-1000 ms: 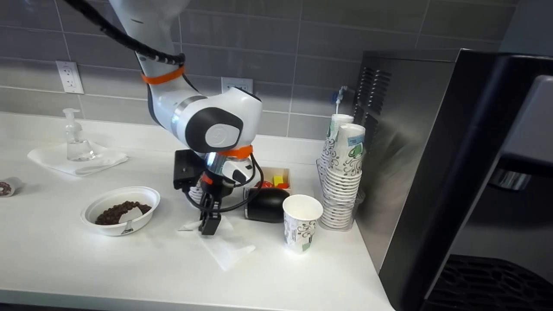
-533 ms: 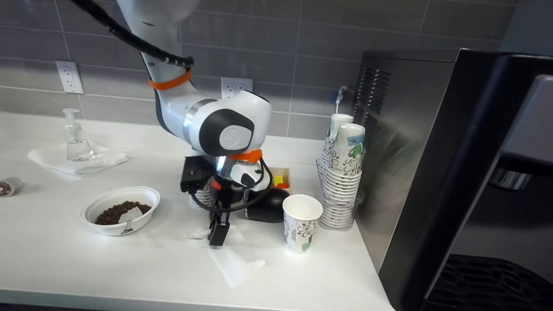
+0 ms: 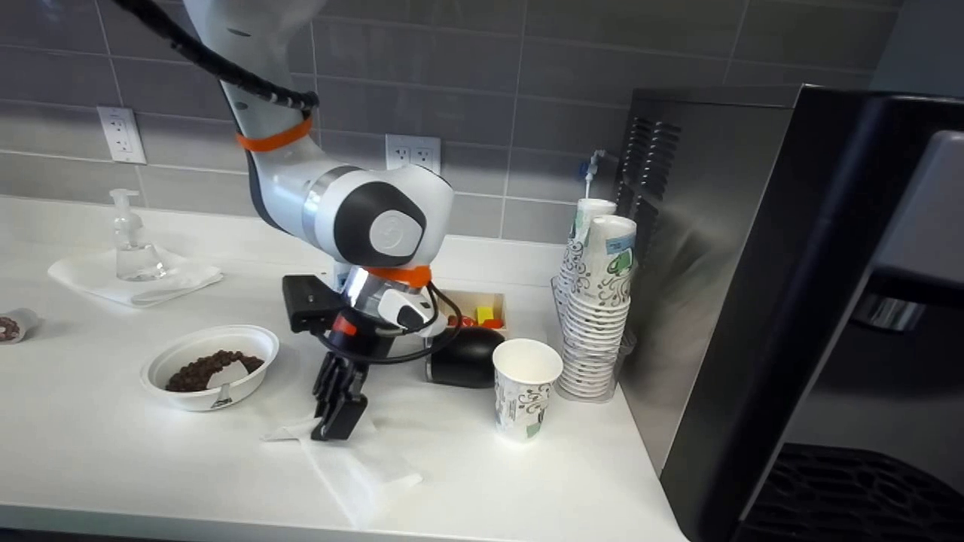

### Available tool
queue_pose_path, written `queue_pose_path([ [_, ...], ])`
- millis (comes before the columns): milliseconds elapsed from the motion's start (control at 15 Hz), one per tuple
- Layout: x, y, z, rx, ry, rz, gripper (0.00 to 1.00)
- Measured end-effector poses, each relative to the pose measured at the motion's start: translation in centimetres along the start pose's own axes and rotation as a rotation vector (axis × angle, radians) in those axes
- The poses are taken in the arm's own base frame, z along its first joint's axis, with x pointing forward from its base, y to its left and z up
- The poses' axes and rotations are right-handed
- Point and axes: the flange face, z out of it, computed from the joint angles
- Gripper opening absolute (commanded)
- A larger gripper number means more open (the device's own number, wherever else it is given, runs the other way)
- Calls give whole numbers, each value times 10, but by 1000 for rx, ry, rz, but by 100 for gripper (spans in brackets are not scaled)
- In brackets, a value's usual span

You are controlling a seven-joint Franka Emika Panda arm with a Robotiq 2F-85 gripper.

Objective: Wipe the counter with the tissue paper

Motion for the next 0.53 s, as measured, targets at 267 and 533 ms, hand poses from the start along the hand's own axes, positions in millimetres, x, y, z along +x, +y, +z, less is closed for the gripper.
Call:
queue_pose_path([
  [267,-18,-34,-1,45,35,-73,3],
  [533,-19,-49,-8,76,137,-59,3],
])
